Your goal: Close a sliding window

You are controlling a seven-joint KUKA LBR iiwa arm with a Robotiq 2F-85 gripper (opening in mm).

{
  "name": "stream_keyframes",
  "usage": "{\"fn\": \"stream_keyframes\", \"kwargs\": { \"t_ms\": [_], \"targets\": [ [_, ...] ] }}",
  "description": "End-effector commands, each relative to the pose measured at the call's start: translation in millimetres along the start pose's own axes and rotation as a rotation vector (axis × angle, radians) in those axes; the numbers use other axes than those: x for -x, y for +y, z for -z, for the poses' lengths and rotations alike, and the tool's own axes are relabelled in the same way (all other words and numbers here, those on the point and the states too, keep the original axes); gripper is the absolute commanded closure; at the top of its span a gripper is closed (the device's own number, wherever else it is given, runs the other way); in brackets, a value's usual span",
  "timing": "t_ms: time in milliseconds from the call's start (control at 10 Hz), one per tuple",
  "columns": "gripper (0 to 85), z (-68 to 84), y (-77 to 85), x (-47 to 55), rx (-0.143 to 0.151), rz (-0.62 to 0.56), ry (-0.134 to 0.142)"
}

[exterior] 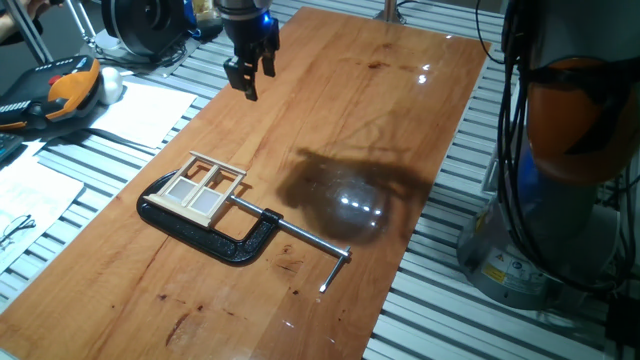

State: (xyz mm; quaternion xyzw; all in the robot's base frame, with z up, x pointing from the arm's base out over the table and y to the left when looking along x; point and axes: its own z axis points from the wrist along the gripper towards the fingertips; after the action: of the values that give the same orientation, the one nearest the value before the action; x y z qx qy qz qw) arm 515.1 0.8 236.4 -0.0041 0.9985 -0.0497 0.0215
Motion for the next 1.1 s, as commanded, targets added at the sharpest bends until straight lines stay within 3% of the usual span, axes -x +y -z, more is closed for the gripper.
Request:
{"fn": "stream_keyframes", "kwargs": {
  "t_ms": [0,400,800,1000],
  "targets": [
    [85.0,-0.4,0.5,0.5,0.003,-0.001,0.001],
    [85.0,-9.2,4.5,6.6,0.027,-0.02,0.017],
    [85.0,-26.8,18.9,9.5,0.012,-0.046,-0.002],
    [85.0,-39.4,26.5,11.8,0.024,-0.058,-0.01]
  ]
}}
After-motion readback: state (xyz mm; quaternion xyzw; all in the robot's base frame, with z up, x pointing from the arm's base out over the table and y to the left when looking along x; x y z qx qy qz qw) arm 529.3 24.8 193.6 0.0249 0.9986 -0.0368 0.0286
